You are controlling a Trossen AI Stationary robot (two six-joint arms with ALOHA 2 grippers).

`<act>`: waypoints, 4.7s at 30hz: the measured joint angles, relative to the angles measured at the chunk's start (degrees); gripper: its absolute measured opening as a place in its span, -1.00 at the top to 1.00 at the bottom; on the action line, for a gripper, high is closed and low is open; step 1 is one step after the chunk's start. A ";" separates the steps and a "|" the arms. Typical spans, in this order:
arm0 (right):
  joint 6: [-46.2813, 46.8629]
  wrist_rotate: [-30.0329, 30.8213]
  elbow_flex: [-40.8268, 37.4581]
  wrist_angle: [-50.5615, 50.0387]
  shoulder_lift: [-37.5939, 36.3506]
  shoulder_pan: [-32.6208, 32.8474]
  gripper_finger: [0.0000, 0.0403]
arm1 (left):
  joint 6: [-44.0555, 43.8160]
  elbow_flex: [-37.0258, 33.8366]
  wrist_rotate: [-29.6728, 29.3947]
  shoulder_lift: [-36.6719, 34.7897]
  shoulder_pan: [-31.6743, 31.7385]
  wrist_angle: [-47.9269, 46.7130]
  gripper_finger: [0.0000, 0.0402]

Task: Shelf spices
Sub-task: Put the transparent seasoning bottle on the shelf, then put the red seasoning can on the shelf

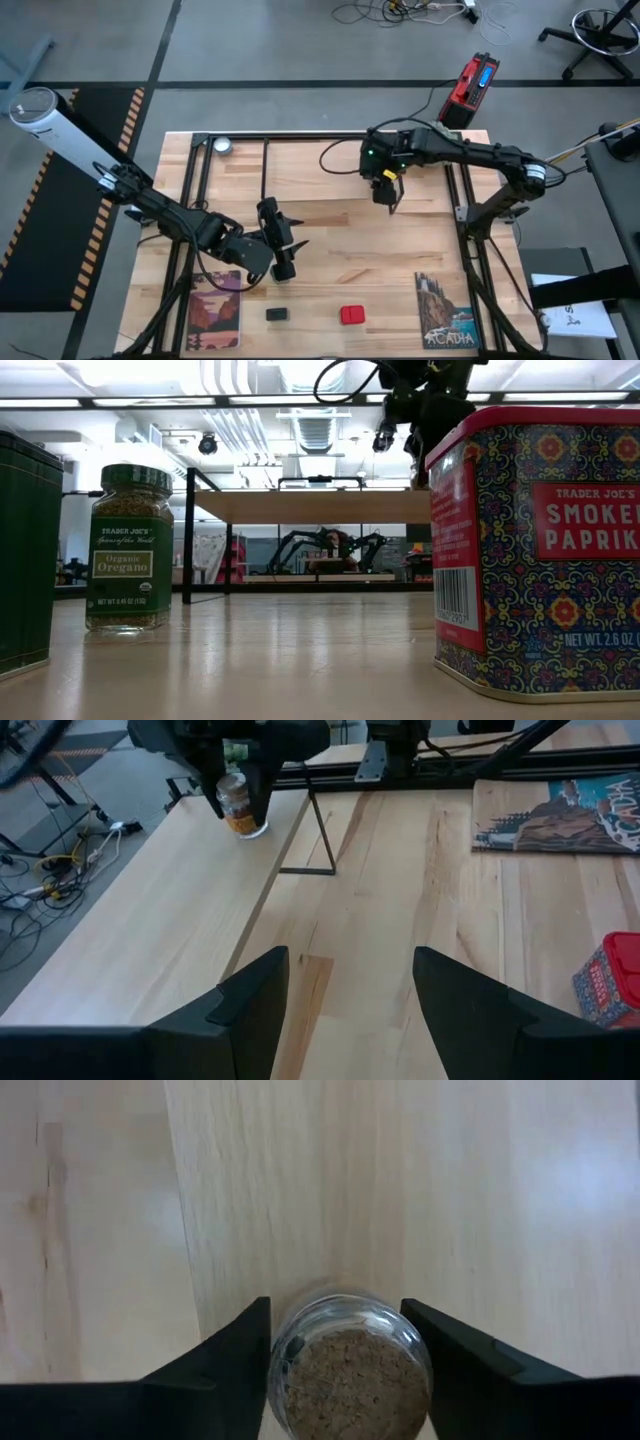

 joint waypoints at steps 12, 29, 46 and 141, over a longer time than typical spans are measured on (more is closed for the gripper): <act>3.02 -0.28 5.97 -5.87 -4.72 1.29 -0.36 | -0.06 0.00 0.11 0.00 0.00 -0.33 -0.01; 19.34 0.51 13.38 2.37 -5.23 37.98 -0.14 | -0.35 0.00 0.53 -2.34 0.00 -1.29 -0.01; 39.12 9.96 13.27 6.84 18.18 52.02 -0.31 | -4.37 0.02 1.04 -7.47 -0.07 -9.89 -0.01; 23.91 26.48 26.94 -6.79 16.65 45.34 0.05 | -5.63 0.02 2.01 -9.75 0.12 -15.59 -0.01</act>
